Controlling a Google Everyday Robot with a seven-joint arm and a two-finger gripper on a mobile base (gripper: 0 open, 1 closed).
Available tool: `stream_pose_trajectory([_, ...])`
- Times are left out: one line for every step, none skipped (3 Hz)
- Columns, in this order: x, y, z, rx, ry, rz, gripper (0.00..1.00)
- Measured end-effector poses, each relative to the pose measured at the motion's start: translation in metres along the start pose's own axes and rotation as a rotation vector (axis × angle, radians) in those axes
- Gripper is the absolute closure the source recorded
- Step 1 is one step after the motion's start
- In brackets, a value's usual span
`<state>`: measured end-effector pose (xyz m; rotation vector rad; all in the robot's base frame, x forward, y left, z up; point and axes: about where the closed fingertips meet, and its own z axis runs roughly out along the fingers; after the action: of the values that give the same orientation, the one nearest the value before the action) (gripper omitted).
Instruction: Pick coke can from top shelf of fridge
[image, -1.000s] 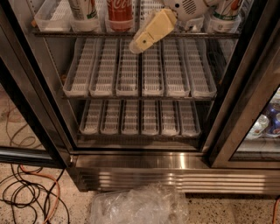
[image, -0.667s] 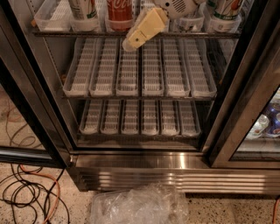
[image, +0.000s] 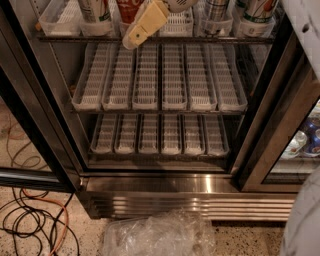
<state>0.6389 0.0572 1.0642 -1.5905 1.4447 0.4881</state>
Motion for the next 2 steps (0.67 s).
stream_pose_trajectory([0.008, -0.01, -0.012, 0.055, 0.013, 0.017, 0.0])
stream_pose_trajectory([0.015, -0.028, -0.037, 0.151, 0.025, 0.031, 0.0])
